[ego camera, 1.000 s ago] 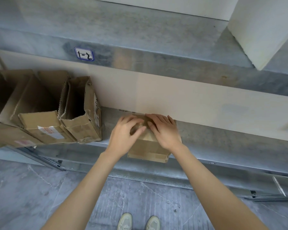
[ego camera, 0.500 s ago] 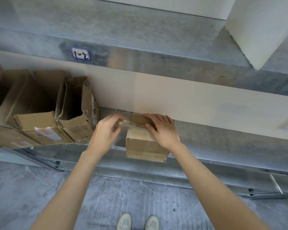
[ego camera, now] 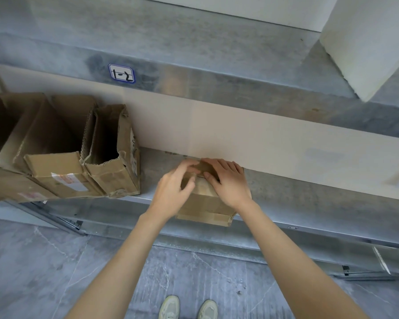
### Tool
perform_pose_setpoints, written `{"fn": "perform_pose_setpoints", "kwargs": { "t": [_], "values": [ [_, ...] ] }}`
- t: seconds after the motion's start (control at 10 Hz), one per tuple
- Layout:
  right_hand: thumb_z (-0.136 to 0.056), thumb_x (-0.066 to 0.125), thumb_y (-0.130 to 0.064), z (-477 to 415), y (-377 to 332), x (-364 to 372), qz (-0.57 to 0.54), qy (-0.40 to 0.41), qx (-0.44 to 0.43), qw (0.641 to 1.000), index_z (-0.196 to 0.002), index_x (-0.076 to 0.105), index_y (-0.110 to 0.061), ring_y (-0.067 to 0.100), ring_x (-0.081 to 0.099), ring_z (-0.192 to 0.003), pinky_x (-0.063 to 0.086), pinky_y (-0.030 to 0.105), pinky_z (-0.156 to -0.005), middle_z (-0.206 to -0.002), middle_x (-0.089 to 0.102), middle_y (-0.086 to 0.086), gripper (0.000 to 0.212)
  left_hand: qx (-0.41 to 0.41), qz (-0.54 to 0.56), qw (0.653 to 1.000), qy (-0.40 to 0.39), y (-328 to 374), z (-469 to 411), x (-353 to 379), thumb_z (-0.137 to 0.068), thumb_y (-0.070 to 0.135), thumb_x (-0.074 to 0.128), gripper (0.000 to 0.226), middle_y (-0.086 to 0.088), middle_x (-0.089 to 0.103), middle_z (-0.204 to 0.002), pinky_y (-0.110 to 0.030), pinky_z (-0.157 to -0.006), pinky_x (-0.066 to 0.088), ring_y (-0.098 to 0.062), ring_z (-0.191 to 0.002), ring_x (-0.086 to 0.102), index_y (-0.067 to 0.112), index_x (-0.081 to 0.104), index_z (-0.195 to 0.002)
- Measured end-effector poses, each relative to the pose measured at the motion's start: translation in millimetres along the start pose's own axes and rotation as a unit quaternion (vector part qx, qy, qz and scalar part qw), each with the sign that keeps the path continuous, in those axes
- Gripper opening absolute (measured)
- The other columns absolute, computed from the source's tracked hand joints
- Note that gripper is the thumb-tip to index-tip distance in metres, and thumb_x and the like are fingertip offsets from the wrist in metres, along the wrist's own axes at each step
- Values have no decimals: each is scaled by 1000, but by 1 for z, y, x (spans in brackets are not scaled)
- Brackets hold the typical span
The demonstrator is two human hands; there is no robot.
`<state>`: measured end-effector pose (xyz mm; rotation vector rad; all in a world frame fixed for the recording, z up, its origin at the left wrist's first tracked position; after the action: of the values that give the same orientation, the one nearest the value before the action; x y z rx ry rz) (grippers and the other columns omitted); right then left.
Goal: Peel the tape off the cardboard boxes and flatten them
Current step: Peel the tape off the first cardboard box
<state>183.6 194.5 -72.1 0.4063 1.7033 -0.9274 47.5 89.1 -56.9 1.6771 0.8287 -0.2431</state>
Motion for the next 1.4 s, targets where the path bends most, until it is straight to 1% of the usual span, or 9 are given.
{"fn": "perform_pose_setpoints", "kwargs": {
  "t": [0.1, 0.2, 0.3, 0.4, 0.7, 0.9, 1.1, 1.2, 1.4],
  "values": [
    [-102, 39, -43, 0, 0, 0, 0, -2, -2, 1000, -139, 45, -35, 15, 45, -128, 25, 38, -113, -136, 53, -13, 38, -25, -10, 999, 28, -7, -1, 5, -94, 27, 57, 22, 14, 65, -122, -33, -92, 49, -4, -118, 53, 31, 68, -112],
    [-101, 40, -43, -2, 1, 0, 4, -3, 0, 1000, -138, 45, -35, 15, 45, -127, 26, 37, -113, -136, 53, -13, 38, -60, -28, 995, 69, -11, -2, 4, -86, 32, 73, 34, 12, 57, -132, -25, -89, 40, -12, -123, 46, 28, 65, -119],
    [-101, 41, -43, -2, 2, 1, 4, -2, 2, 1000, -137, 46, -36, 16, 46, -127, 27, 37, -112, -136, 54, -13, 38, -124, -56, 986, 98, -16, -2, 3, -73, 45, 81, 47, 4, 58, -113, -33, -83, 47, -18, -109, 51, 20, 62, -108],
    [-100, 41, -44, -3, 2, 1, 4, -2, 1, 1000, -137, 46, -36, 16, 46, -127, 26, 37, -112, -135, 54, -13, 38, -111, -85, 983, 123, -11, 0, 5, -71, 40, 82, 34, 5, 58, -101, -35, -73, 48, -18, -101, 53, 17, 61, -85],
    [-101, 37, -44, 0, 0, -3, -8, -15, 8, 1000, -140, 41, -38, 14, 41, -130, 17, 33, -117, -138, 50, -15, 39, -181, 35, 965, 189, -24, 1, -21, -70, 7, 73, 22, 4, 58, -70, -21, -60, 42, -8, -68, 56, 12, 52, -75],
    [-101, 39, -43, 0, -1, -2, -10, -8, 9, 1000, -139, 43, -38, 14, 43, -129, 20, 35, -117, -137, 51, -14, 39, -159, 60, 972, 162, -24, 0, -19, -75, -2, 70, 27, 13, 57, -84, -7, -64, 44, -3, -80, 62, 12, 52, -89],
    [-101, 39, -44, 1, -1, -3, -9, -8, 9, 1000, -139, 43, -38, 13, 43, -129, 20, 35, -117, -137, 51, -15, 39, -179, 149, 960, 158, -39, 1, -18, -81, -7, 69, 29, 5, 65, -95, -24, -79, 56, 0, -87, 65, 16, 56, -94],
    [-101, 39, -44, 1, -1, -3, -8, -6, 9, 1000, -139, 43, -38, 13, 43, -129, 21, 35, -117, -137, 51, -15, 39, -226, 263, 924, 161, -45, 5, -18, -84, -12, 67, 31, -8, 65, -103, -25, -67, 60, -14, -82, 73, 12, 53, -97],
    [-101, 38, -44, 0, -1, -2, -4, -8, 11, 1000, -140, 43, -38, 14, 42, -130, 20, 34, -117, -138, 51, -15, 39, -191, 242, 942, 128, -45, 1, -22, -89, -9, 62, 32, -7, 62, -110, -26, -67, 60, -17, -88, 73, 21, 52, -96]
  ]
}}
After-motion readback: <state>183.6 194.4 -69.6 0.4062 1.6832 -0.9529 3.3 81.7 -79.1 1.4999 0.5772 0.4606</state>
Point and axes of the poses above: each hand's wrist, its own z-axis away from the middle knuckle, its own x-axis out of the palm, y = z × x, the point moved 4 cm from there along -z, towards the middle knuckle
